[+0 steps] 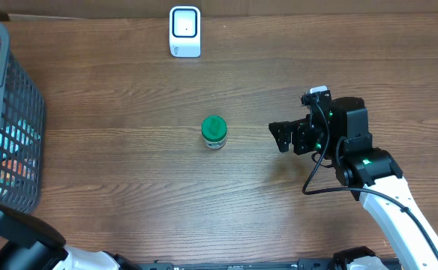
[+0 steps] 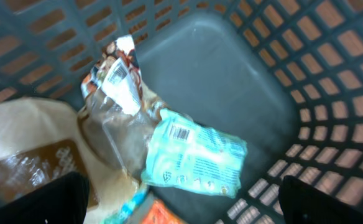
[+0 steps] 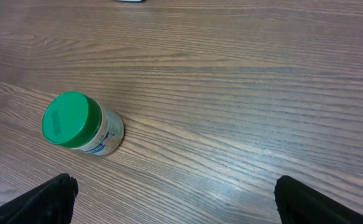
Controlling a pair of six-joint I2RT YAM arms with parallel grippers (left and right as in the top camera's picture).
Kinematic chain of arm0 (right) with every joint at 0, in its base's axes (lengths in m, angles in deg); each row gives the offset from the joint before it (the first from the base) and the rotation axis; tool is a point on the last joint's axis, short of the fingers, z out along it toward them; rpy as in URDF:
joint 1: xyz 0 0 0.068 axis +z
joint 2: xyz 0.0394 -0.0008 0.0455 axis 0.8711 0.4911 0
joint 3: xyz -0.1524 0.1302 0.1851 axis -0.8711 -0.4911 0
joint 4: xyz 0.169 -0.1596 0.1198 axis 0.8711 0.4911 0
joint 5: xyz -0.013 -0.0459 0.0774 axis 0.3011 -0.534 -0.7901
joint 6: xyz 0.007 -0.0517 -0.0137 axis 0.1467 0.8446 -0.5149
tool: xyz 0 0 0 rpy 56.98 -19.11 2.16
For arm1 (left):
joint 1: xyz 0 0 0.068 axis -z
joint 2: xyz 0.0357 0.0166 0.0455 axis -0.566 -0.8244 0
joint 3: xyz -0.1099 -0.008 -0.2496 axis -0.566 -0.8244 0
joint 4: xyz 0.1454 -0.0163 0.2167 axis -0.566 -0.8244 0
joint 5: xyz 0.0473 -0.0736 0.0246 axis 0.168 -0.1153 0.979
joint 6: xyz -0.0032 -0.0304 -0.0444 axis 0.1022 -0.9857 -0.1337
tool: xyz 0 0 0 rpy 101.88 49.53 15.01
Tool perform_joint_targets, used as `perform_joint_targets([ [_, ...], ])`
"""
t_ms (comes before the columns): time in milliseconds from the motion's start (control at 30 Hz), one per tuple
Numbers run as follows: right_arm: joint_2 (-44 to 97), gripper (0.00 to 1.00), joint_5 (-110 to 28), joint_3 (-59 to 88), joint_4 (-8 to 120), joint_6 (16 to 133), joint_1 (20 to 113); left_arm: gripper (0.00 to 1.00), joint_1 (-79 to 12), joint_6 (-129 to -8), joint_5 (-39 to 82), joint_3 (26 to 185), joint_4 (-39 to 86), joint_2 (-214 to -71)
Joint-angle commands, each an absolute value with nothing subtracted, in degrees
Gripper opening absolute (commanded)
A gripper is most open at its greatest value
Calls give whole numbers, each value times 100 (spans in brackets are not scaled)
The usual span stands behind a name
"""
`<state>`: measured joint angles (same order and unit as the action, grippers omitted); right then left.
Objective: Scan the item barcode
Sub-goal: 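Reach the left gripper into the basket and grasp the mint-green packet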
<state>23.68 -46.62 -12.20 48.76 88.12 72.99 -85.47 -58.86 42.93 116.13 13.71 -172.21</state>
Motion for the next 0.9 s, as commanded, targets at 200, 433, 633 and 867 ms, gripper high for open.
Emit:
perform_joint_targets([
  [200,2363,100,-4712,-1078,5000,8788,7283,99,-8534,-5449,3991,11458,1848,-18349],
  [433,2363,100,-4712,-1078,5011,8788,7283,99,-8534,-5449,3702,11458,1878,-19051],
  [633,2363,100,-4712,-1078,5050,8786,7283,85,-8473,-5390,3407,11458,2092,-19332],
  [867,2363,100,-4712,-1078,5055,8788,7283,37,-8311,-5392,3392,11458,2175,-19341],
])
